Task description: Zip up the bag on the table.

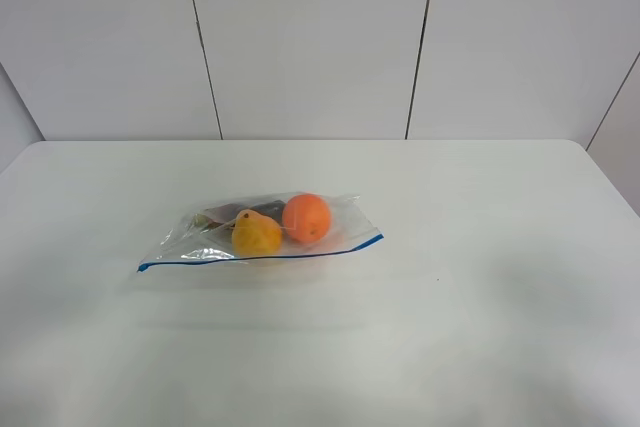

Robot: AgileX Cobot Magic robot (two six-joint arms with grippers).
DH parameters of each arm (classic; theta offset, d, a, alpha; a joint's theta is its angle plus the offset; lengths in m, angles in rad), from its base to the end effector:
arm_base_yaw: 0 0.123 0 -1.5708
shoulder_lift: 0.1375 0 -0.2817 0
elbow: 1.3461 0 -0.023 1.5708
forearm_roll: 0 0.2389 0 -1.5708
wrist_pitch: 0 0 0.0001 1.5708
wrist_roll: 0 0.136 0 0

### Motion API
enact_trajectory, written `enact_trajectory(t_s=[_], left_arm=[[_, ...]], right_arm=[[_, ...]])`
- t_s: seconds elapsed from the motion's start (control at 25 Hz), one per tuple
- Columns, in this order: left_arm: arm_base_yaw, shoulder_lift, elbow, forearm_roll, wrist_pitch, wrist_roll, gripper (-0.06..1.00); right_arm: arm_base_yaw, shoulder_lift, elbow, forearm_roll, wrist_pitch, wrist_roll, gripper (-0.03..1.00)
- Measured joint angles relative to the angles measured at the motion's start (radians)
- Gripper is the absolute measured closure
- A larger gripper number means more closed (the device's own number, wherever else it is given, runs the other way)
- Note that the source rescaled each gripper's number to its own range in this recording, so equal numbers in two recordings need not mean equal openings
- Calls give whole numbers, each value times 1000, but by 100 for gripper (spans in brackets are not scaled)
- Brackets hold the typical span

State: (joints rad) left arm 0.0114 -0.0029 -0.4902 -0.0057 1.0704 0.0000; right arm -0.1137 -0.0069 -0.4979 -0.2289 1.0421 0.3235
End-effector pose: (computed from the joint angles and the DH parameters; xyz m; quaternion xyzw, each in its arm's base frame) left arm 0.0280 -0.0004 0.2469 -0.0048 0.8575 0.0001 0.5144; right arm 0.0236 -0.0295 0.2554 0.1860 0.8207 -0.0582 0.5371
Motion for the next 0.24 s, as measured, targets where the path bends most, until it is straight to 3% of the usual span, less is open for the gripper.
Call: enact_trajectory(t_s=[0.24], left_arm=[[0, 0, 0, 0, 0, 0, 23]], right_arm=[[0, 0, 0, 0, 0, 0, -3]])
